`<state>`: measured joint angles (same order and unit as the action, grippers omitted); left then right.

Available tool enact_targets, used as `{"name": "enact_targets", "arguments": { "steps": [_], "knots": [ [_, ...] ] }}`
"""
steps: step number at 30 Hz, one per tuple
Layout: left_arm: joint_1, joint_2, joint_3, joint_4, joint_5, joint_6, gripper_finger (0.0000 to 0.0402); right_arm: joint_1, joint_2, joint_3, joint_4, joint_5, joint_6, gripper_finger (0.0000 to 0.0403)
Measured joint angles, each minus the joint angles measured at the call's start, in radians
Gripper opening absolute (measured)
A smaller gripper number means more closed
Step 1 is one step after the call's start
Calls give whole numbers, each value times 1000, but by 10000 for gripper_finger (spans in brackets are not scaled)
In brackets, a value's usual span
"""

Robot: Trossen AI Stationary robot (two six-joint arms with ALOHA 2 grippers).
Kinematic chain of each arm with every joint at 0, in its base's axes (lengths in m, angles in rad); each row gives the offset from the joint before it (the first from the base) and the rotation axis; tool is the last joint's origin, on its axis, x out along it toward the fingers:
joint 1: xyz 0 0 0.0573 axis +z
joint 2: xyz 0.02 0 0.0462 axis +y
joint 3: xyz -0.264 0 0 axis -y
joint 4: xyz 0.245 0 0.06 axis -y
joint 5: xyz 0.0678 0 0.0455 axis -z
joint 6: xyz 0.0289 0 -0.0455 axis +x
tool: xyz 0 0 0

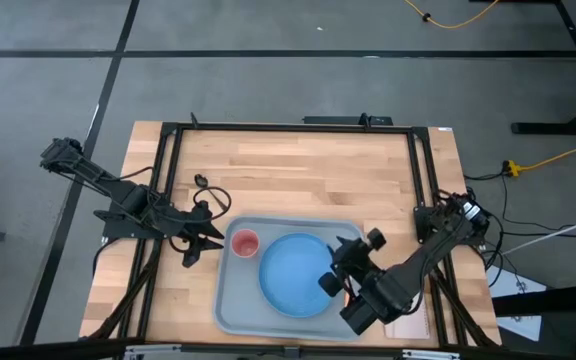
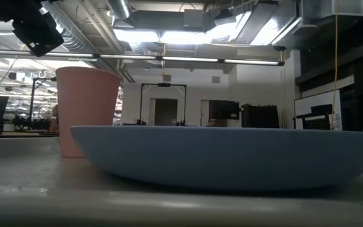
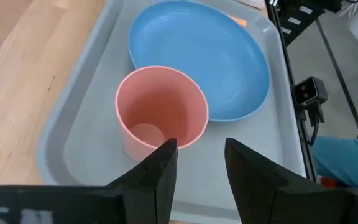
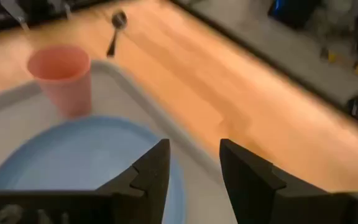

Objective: Pick and place plate/cup/fork/spoon on tray
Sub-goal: Put the black spoon on the gray tray on the left of the blue plate

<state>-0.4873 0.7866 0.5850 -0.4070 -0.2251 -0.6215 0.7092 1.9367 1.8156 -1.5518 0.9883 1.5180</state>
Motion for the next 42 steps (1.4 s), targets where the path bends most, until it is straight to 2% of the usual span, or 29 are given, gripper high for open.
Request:
{"name": "enact_targets", "arguments": {
  "steps": [3,8,12,18,20,23,27,31,35,42],
  "knots": [
    [0,0,0,2,2,-2,128,-23,-1,1,-17,110,-38,145],
    [1,0,0,1,-81,48,128,-98,-3,-38,-20,283,-251,145],
    [1,0,0,-6,-89,96,128,-212,-33,-98,-20,353,-374,145],
    [1,0,0,-11,-89,187,128,-424,-164,-258,-18,328,-399,145],
    [0,0,0,-11,-97,232,128,-492,-227,-343,-20,270,-389,145],
    [0,0,0,-11,-128,295,128,-566,-329,-512,-17,151,-276,145],
    [1,0,0,-11,-159,318,128,-591,-459,-749,18,32,-47,145],
    [1,0,0,-10,-180,319,128,-534,-556,-932,202,-50,87,145],
    [1,0,0,-8,-182,319,128,-465,-614,-1076,417,-8,94,145],
    [1,0,0,5,-184,313,128,-459,-708,-1280,600,129,123,145]
  ]
}}
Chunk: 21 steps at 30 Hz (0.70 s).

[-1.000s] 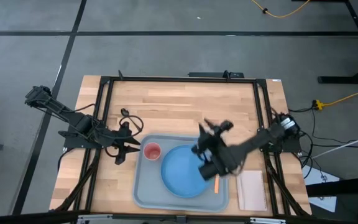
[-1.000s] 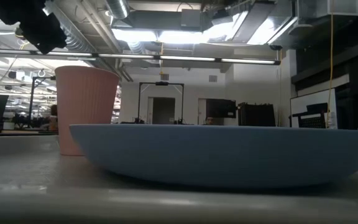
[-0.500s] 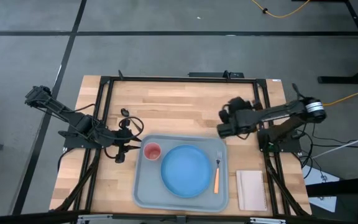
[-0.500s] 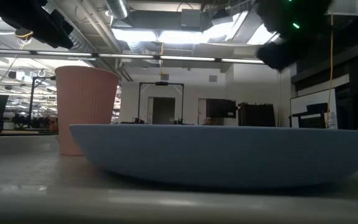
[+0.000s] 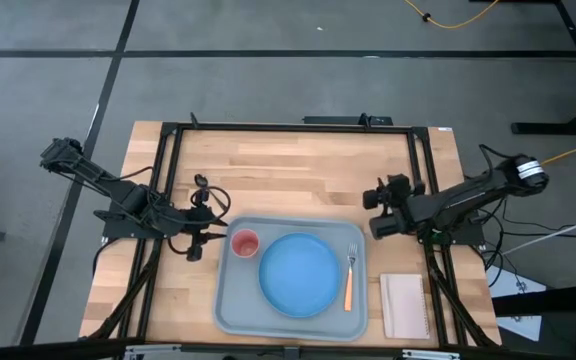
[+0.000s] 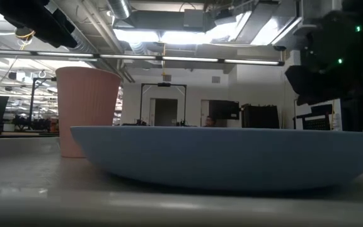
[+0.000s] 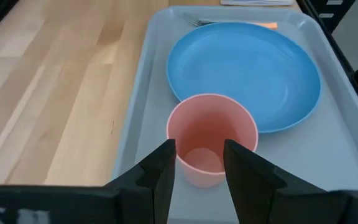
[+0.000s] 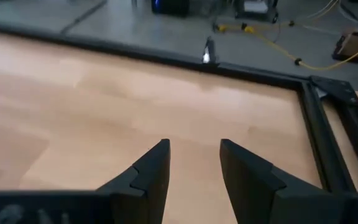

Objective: Pick and place plate/cup/fork/spoon on tray
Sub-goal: Put the black spoon on the gray tray on the left of the blue plate

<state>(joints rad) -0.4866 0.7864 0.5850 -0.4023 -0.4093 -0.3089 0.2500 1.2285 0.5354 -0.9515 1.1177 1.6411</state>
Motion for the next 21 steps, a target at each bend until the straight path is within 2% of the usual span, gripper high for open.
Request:
{"name": "enact_targets", "arguments": {
  "steps": [6,10,13,17,21],
  "knots": [
    [0,0,0,2,-77,2,128,-52,-100,-145,141,112,2,145],
    [0,0,0,2,-120,4,128,-75,-148,-223,263,111,-2,145],
    [0,0,0,3,-154,4,128,-75,-168,-267,384,94,-75,145],
    [0,0,0,3,-176,4,128,-75,-174,-332,678,-37,-330,145],
    [0,0,0,3,-177,4,128,-84,-172,-409,1072,-180,-754,145]
  ]
}}
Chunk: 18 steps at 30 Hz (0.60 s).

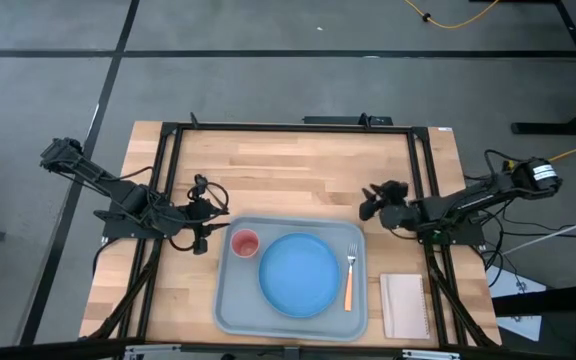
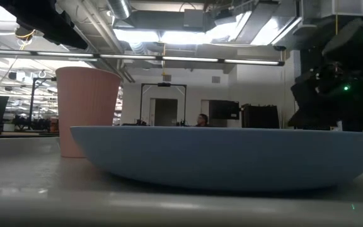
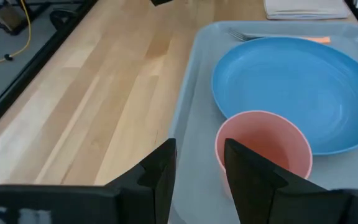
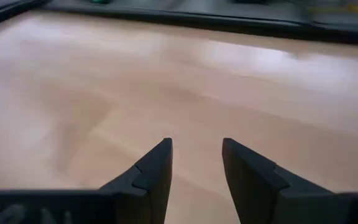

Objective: Pick and place plate/cup/fork/spoon on tray
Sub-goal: Put the black spoon on the gray tray on the left of the blue plate

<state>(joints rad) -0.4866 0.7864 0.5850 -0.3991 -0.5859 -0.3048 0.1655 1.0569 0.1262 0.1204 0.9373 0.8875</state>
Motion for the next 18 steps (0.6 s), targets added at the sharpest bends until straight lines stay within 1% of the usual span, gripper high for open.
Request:
{"name": "enact_targets", "arguments": {
  "steps": [2,4,6,8,10,12,15,18],
  "knots": [
    [0,0,0,0,0,0,128,-29,0,-27,190,-68,-219,145],
    [0,0,0,0,1,-6,128,-74,0,-42,337,-135,-432,145],
    [0,0,0,0,5,-24,128,-131,0,-49,441,-196,-627,145],
    [0,0,0,0,5,-41,128,-201,0,-50,506,-284,-775,145],
    [0,0,0,-1,6,-52,128,-269,0,-50,550,-376,-866,145],
    [0,0,0,-1,6,-52,128,-330,0,-50,565,-462,-920,145],
    [0,0,0,-1,8,-53,128,-402,0,-50,549,-555,-945,145],
    [0,0,0,-1,8,-55,128,-441,0,-50,542,-634,-945,145]
  ]
}}
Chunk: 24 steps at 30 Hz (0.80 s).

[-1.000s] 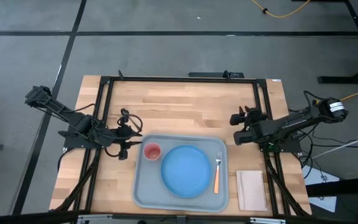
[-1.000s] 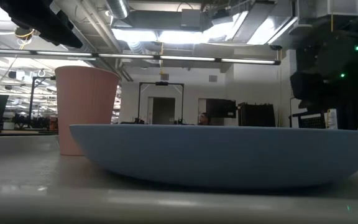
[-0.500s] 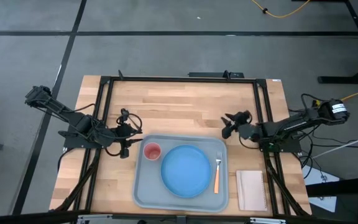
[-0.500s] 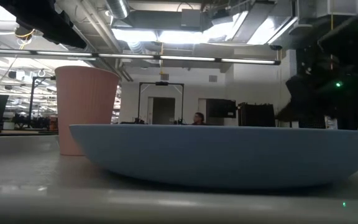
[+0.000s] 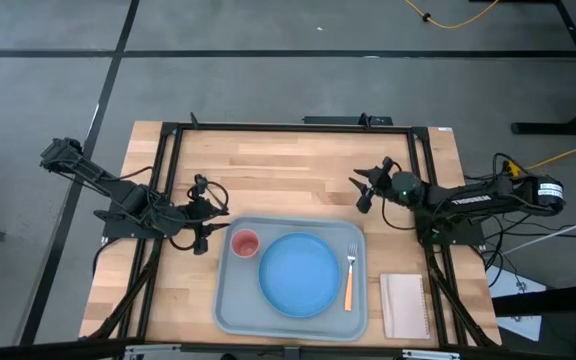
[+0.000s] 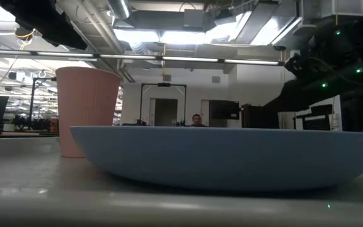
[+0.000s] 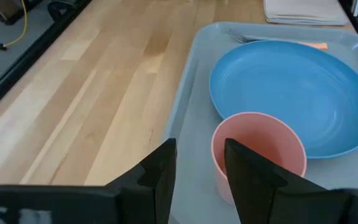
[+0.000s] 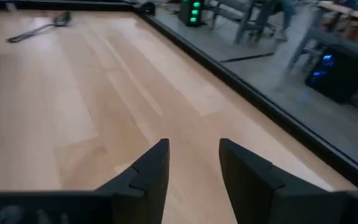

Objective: Pick and place plate/cup/fork/spoon on tray
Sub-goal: Put the black spoon on the gray tray on the left of the blue plate

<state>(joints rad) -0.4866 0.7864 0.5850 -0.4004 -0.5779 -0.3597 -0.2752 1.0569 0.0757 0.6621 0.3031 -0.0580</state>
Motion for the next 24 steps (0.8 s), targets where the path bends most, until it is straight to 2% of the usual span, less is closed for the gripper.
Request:
{"name": "enact_targets", "arguments": {
  "steps": [3,12,17,24],
  "knots": [
    [0,0,0,0,0,-11,128,-9,0,0,0,-36,-26,145],
    [0,0,0,-1,0,-32,128,-5,-30,0,-5,-42,-38,145],
    [0,0,0,-1,-7,-32,128,28,-124,0,-34,-91,-75,145],
    [0,0,0,-1,-8,-32,128,82,-322,0,-246,-89,-33,145]
  ]
}}
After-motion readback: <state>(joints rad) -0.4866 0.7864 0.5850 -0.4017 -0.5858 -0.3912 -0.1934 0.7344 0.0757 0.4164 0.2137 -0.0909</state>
